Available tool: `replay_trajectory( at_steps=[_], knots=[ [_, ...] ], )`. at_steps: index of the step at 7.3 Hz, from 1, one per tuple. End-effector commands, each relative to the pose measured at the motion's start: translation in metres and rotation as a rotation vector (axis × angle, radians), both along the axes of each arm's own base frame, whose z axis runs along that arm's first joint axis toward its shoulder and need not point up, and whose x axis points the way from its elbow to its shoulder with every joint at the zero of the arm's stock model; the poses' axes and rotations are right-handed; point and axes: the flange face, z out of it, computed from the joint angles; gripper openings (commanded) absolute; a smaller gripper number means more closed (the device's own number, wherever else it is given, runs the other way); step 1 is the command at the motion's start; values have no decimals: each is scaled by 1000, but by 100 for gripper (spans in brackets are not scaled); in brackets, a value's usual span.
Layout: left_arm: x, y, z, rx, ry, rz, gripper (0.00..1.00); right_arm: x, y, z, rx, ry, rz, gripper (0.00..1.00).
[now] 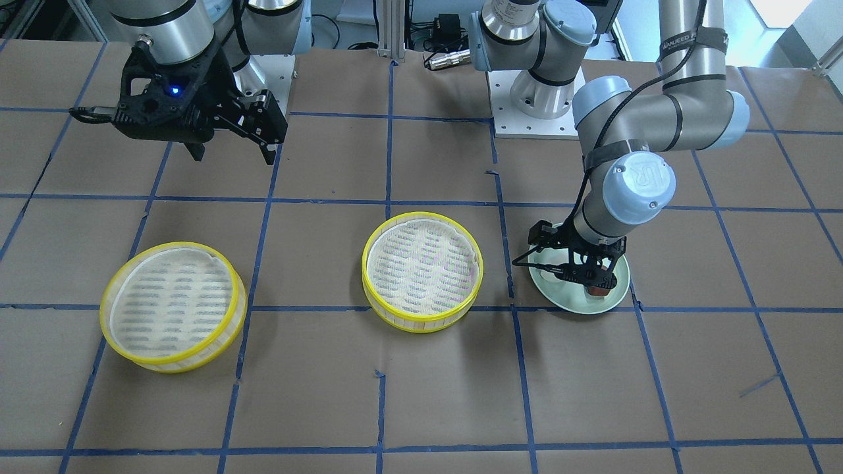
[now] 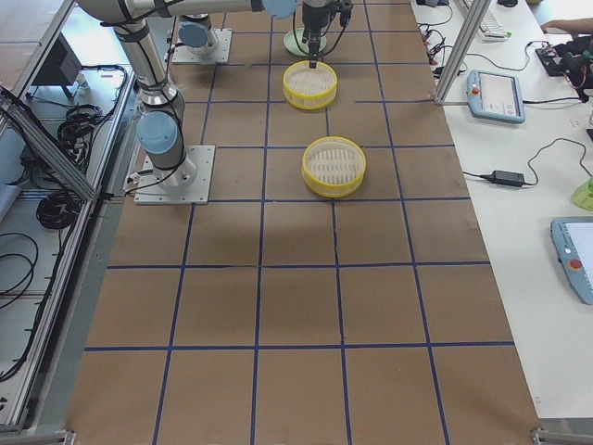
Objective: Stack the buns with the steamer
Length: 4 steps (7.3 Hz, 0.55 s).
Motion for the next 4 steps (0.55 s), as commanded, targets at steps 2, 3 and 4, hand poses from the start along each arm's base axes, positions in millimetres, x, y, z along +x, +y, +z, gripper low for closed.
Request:
replay_trajectory(
  at_steps=[2, 3, 4],
  knots=[
    [0, -5, -16, -18, 1, 6, 65, -3, -1, 0, 1, -1, -4, 100],
    [0, -5, -17, -17, 1, 7, 40, -2, 0, -2, 6, -1, -4, 100],
    [0, -6, -16, -22, 0, 9, 19, -6, -2, 0, 3, 0, -7, 100]
  ],
)
